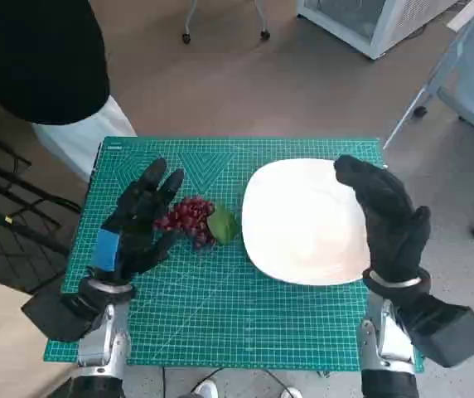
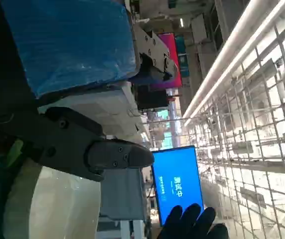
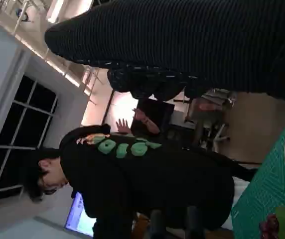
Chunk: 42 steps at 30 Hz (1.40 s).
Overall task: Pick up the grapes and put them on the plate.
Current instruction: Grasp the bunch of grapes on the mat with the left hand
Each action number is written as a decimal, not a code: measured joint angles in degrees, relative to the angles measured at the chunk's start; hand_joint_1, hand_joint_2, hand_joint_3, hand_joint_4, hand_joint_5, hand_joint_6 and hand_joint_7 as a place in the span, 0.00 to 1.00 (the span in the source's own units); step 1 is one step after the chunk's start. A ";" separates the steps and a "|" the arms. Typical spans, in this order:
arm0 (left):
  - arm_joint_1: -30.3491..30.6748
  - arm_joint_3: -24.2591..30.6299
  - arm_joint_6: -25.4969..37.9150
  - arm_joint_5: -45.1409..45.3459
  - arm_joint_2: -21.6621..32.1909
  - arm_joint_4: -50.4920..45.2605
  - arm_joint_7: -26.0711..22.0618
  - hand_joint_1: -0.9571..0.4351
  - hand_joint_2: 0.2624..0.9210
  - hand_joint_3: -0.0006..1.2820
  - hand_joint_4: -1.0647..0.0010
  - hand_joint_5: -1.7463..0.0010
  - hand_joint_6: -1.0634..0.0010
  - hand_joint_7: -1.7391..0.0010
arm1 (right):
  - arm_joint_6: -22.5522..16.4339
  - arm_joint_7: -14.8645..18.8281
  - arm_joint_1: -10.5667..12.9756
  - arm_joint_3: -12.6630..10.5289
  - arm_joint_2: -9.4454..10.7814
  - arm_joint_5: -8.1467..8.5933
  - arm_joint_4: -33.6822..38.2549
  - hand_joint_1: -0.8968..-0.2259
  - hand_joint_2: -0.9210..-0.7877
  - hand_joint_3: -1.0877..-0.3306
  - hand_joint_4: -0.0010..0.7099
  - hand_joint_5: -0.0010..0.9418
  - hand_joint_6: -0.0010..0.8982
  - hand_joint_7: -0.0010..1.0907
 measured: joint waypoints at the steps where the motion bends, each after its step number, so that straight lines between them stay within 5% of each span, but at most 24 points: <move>1: 0.00 0.00 0.00 0.00 0.01 0.00 -0.02 0.41 1.00 0.20 0.64 1.00 0.62 1.00 | 0.00 0.00 0.00 0.00 0.00 -0.01 0.00 0.29 0.00 0.55 0.50 0.00 0.09 0.45; 42: -0.34 -0.05 0.01 0.04 0.72 0.60 -0.98 0.42 1.00 0.19 0.64 1.00 0.62 1.00 | -1.85 0.01 -1.05 -0.34 -0.24 -0.29 2.24 0.30 0.00 0.54 0.51 0.00 0.09 0.45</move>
